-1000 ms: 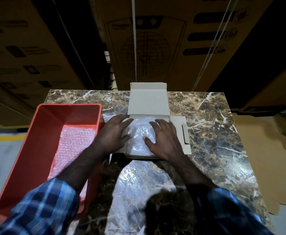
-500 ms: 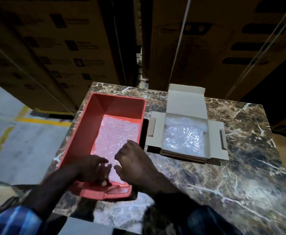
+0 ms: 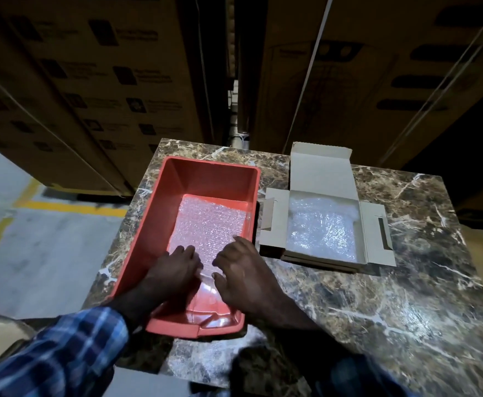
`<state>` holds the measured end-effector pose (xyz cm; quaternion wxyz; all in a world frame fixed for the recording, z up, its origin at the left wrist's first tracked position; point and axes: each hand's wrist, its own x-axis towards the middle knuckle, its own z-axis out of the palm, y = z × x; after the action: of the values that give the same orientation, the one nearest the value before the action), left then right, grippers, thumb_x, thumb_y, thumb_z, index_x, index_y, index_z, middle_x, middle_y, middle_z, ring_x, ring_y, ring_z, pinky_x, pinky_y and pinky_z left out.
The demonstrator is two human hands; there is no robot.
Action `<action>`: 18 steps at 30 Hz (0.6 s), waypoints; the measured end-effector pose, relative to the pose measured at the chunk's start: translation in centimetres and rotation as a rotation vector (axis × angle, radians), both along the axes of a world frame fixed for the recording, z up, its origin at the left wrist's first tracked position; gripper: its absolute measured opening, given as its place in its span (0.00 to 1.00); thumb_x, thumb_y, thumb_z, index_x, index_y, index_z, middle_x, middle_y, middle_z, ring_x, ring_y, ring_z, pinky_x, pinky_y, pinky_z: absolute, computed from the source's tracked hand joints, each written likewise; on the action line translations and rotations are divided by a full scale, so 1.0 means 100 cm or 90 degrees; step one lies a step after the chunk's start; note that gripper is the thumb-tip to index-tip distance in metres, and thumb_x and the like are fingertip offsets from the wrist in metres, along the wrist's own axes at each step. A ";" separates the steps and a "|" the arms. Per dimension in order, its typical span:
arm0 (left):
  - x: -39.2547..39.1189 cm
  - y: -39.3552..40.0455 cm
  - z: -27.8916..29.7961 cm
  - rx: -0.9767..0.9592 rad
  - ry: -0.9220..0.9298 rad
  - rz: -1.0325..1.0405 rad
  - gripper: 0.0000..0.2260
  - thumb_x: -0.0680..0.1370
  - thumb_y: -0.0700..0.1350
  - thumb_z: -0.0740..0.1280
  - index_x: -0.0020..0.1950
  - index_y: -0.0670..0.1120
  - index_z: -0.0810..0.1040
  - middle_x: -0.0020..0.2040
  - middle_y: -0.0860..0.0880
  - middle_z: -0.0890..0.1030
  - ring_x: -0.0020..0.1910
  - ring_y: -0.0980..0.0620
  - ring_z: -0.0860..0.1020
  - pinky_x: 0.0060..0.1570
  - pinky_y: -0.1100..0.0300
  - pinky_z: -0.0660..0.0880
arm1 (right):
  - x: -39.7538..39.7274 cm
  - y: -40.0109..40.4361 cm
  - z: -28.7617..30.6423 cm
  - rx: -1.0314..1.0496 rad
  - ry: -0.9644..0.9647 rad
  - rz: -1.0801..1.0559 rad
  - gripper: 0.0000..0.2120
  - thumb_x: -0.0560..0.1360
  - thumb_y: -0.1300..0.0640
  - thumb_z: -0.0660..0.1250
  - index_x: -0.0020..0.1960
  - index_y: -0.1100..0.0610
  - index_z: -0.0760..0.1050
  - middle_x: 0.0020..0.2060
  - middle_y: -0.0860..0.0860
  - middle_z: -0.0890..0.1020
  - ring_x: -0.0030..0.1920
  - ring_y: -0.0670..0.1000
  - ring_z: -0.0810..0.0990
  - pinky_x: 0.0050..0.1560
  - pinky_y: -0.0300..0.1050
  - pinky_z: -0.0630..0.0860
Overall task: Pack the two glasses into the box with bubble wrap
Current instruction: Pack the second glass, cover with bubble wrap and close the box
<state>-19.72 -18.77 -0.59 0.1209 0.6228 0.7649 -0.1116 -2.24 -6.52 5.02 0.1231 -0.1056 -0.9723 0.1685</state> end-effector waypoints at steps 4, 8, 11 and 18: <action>-0.009 0.022 0.030 0.095 -0.112 0.186 0.10 0.81 0.48 0.61 0.59 0.44 0.70 0.50 0.41 0.81 0.51 0.39 0.80 0.42 0.51 0.72 | 0.003 0.009 0.014 -0.058 0.133 -0.098 0.15 0.71 0.60 0.67 0.58 0.60 0.80 0.54 0.55 0.82 0.58 0.55 0.75 0.68 0.52 0.68; -0.022 0.047 0.094 0.275 -0.234 0.262 0.11 0.75 0.52 0.61 0.49 0.45 0.74 0.39 0.42 0.82 0.40 0.39 0.81 0.37 0.51 0.72 | 0.003 0.032 0.037 -0.169 0.135 -0.182 0.32 0.71 0.59 0.71 0.74 0.56 0.68 0.70 0.55 0.72 0.70 0.54 0.67 0.72 0.52 0.66; -0.011 0.065 0.150 0.323 -0.308 0.184 0.17 0.71 0.58 0.59 0.44 0.46 0.75 0.35 0.48 0.81 0.35 0.48 0.79 0.37 0.51 0.74 | 0.003 0.052 0.055 -0.344 0.140 -0.218 0.44 0.71 0.59 0.74 0.79 0.45 0.54 0.76 0.49 0.64 0.74 0.50 0.62 0.72 0.54 0.66; 0.064 0.099 0.220 0.402 -0.260 -0.083 0.07 0.73 0.45 0.66 0.49 0.48 0.80 0.38 0.55 0.80 0.37 0.60 0.75 0.36 0.66 0.66 | 0.052 0.105 0.092 -0.438 0.301 -0.208 0.33 0.67 0.55 0.78 0.68 0.41 0.71 0.64 0.47 0.78 0.65 0.52 0.75 0.62 0.57 0.76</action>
<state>-13.29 -8.86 21.40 0.0656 0.6863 0.6805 0.2483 2.94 3.99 14.19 0.3245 -0.2511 -0.7755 0.4798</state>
